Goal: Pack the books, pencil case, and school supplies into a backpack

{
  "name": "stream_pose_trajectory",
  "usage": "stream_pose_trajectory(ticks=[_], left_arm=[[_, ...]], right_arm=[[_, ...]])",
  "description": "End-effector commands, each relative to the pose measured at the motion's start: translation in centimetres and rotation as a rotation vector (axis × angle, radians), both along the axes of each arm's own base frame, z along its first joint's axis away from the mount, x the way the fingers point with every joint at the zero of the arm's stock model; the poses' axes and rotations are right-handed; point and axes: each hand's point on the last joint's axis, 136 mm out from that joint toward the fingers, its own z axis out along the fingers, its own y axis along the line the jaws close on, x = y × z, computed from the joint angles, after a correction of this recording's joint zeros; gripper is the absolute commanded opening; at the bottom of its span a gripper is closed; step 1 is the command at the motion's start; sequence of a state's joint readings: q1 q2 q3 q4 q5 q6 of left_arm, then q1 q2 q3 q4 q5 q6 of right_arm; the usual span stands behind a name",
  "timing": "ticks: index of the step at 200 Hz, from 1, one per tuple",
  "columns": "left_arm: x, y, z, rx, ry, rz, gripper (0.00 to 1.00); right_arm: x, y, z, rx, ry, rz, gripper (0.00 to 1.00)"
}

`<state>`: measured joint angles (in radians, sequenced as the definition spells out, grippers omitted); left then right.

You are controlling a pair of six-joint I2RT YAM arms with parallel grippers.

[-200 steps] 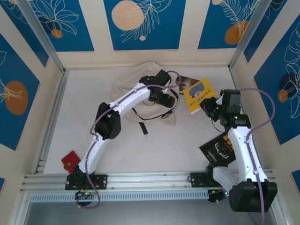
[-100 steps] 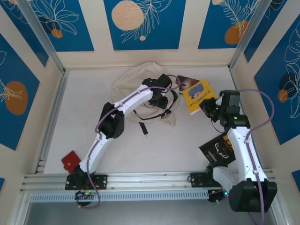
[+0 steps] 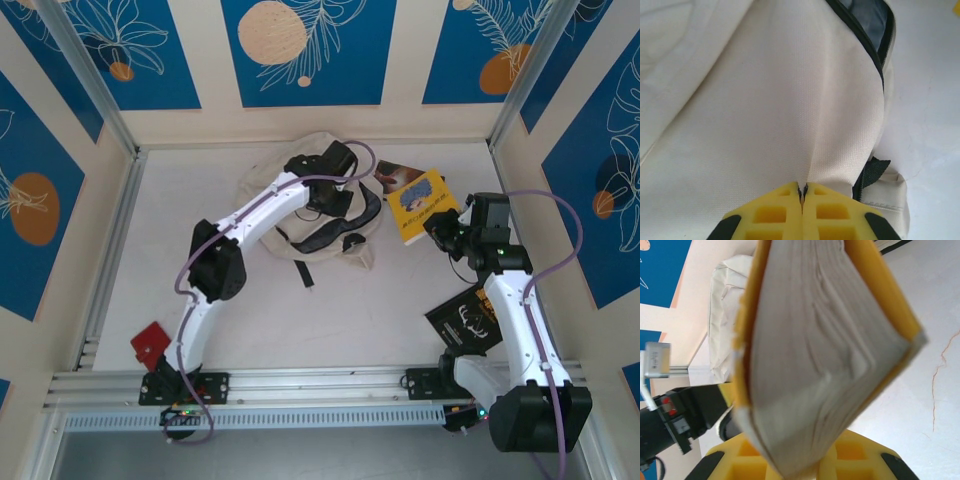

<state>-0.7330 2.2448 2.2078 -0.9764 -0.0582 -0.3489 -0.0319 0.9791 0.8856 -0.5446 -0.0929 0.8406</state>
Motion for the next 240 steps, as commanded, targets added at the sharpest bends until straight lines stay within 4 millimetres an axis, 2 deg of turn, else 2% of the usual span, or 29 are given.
stream_pose_trajectory(ticks=[1,30,60,92,123,158,191,240], left_arm=[[0.5,1.0,4.3,-0.036,-0.102,0.019,0.0],[1.6,2.1,8.7,-0.069,-0.246,0.063,0.0],[2.5,2.9,12.3,-0.132,-0.372,0.129,0.0],[2.6,2.2,13.9,-0.209,-0.407,0.134,0.0],[2.3,1.7,13.9,-0.234,-0.391,0.114,0.0],[1.5,2.5,13.7,-0.221,-0.383,0.114,0.0],[0.3,3.7,14.8,-0.228,-0.401,0.115,0.0],[-1.2,5.4,17.1,-0.256,-0.449,0.126,0.0]], right_arm=[[0.3,0.7,1.5,0.007,-0.072,0.037,0.0],[-0.1,1.9,1.4,0.022,-0.067,0.094,0.0],[-0.8,4.5,1.9,0.058,-0.08,0.204,0.0],[-1.5,7.0,1.4,0.125,-0.059,0.284,0.0],[-1.5,10.0,0.7,0.264,-0.036,0.381,0.0],[0.2,12.7,0.6,0.332,-0.049,0.435,0.0],[2.9,14.4,0.0,0.356,-0.041,0.429,0.0],[6.6,17.0,-3.3,0.311,-0.01,0.347,0.0]])
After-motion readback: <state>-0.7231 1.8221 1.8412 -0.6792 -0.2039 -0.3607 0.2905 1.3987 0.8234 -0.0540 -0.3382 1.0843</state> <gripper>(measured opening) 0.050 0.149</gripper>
